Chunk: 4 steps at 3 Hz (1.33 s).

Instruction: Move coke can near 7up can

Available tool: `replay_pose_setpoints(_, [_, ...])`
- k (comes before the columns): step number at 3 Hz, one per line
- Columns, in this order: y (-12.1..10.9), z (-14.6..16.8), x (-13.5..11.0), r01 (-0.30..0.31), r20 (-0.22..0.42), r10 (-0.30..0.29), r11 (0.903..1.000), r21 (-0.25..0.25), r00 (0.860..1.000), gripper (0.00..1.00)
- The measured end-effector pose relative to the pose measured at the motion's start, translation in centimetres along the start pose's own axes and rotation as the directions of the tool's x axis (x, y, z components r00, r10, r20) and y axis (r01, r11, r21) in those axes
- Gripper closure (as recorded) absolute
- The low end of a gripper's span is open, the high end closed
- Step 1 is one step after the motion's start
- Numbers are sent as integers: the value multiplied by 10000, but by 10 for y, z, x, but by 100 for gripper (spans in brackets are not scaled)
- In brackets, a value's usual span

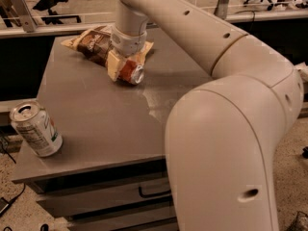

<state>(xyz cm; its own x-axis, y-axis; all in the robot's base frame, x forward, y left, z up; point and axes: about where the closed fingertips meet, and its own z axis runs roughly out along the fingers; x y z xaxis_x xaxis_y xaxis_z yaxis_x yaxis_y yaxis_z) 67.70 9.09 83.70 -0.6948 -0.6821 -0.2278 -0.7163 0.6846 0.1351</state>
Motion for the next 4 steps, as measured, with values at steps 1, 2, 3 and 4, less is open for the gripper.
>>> replay_pose_setpoints(1, [1,-4,-1,-1,1,1,10000,2,10000,87])
replay_pose_setpoints(2, [-9,-22,4,153,114,-160,9982,585,9998,100])
replay_pose_setpoints(3, [-16,-47,8,513,584,-567,9946,899,9967,100])
replay_pose_setpoints(4, [-18,-66,15,967,1022,-1049,9919,825,9892,100])
